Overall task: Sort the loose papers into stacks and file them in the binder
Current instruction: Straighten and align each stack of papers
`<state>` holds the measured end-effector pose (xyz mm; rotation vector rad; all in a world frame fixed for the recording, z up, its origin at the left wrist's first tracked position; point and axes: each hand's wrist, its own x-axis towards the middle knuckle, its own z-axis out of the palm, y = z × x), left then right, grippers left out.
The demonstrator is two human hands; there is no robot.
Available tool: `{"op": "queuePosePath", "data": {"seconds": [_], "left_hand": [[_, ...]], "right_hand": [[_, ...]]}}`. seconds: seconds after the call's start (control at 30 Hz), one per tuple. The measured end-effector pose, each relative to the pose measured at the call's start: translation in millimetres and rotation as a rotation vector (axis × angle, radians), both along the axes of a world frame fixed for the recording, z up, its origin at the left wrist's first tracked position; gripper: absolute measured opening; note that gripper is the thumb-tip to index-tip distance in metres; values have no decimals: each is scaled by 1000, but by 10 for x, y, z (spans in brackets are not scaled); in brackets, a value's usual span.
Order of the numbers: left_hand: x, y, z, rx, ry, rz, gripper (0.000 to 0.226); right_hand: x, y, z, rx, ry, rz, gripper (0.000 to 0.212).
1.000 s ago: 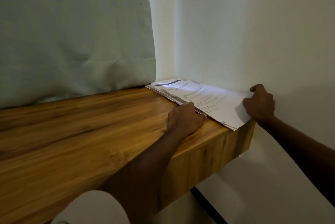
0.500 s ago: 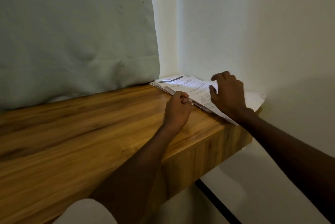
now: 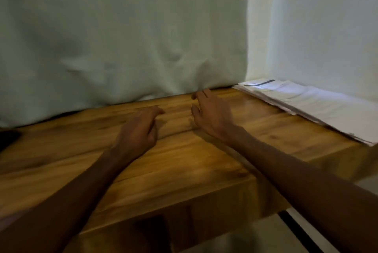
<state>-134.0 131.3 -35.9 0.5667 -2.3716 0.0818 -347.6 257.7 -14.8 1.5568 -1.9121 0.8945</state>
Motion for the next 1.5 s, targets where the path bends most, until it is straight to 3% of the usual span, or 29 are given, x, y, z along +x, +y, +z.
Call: {"op": "queuePosePath", "data": {"seconds": [0.23, 0.4, 0.57, 0.7, 0.83, 1.0, 1.13, 1.23, 1.43, 1.5], "left_hand": [[1424, -415, 54, -196, -100, 245, 46], [2236, -637, 4, -123, 62, 539, 46], [2934, -960, 47, 164, 401, 795, 29], [3090, -996, 49, 193, 546, 910, 31], [3192, -1055, 85, 365, 922, 810, 37], [3122, -983, 36, 254, 889, 829, 38], [2939, -886, 78, 165, 796, 549, 35], [2802, -899, 35, 202, 790, 369, 30], [2242, -1052, 34, 421, 501, 328, 20], [1941, -1127, 74, 470, 463, 286, 19]], "right_hand": [[1201, -994, -184, 48, -98, 220, 33], [2001, -1547, -255, 193, -129, 468, 36], [2792, -1951, -247, 322, -285, 796, 36], [3408, -2143, -263, 484, -210, 1025, 42], [3575, -2133, -255, 584, 103, 1069, 47], [3599, -2075, -286, 563, 183, 1072, 36], [3482, -2132, -312, 366, 111, 1043, 24], [3139, -2170, -339, 320, -82, 969, 22], [2298, -1978, -282, 342, -320, 773, 31], [2103, -1923, -227, 320, -521, 716, 28]]}}
